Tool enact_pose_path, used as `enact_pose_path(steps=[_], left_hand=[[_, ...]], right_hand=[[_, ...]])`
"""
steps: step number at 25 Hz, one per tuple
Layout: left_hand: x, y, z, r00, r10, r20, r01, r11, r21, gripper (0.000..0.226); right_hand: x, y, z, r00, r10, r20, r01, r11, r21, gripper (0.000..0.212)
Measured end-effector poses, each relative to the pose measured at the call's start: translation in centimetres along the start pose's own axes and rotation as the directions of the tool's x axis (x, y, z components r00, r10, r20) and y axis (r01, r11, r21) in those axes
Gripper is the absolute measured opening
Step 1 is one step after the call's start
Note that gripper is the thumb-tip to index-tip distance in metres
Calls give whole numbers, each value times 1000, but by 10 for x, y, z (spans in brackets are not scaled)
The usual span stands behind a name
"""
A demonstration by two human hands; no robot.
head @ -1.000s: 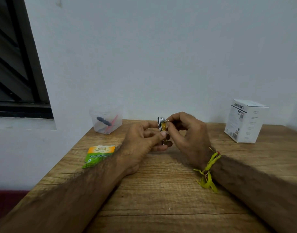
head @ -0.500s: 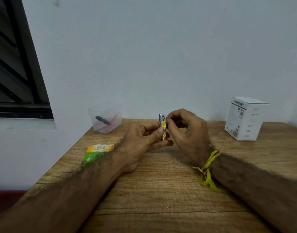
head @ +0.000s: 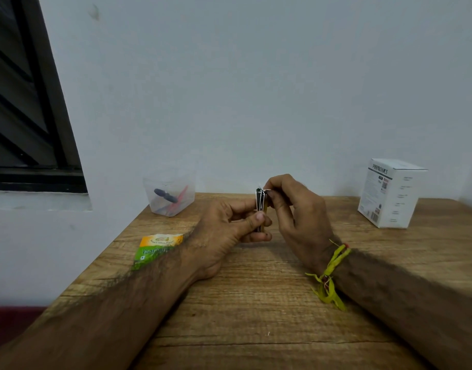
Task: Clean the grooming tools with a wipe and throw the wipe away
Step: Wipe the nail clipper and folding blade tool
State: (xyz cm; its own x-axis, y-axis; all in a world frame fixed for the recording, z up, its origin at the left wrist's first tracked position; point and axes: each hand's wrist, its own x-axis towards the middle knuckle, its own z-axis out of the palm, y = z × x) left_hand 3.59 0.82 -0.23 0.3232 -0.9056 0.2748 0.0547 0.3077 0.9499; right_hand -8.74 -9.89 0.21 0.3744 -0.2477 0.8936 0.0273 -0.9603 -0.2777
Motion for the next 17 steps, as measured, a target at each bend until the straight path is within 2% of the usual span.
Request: enact_pose_path(steps=[4, 9, 15, 17], left_hand=[[0, 0, 1, 1000, -9, -1, 9, 1000, 13, 25], [-1, 0, 1, 999, -21, 40, 19, 999, 43, 28], [1, -1, 0, 998, -48, 29, 46, 995, 84, 27], [0, -2, 0, 999, -41, 22, 39, 995, 86, 27]], right_hand=[[0, 0, -1, 1000, 9, 17, -8, 1000, -16, 12], [1, 3, -2, 992, 121, 36, -124, 987, 107, 15], [0, 1, -2, 998, -9, 57, 9, 1000, 4, 15], [0, 3, -2, 999, 21, 49, -21, 1000, -7, 15]])
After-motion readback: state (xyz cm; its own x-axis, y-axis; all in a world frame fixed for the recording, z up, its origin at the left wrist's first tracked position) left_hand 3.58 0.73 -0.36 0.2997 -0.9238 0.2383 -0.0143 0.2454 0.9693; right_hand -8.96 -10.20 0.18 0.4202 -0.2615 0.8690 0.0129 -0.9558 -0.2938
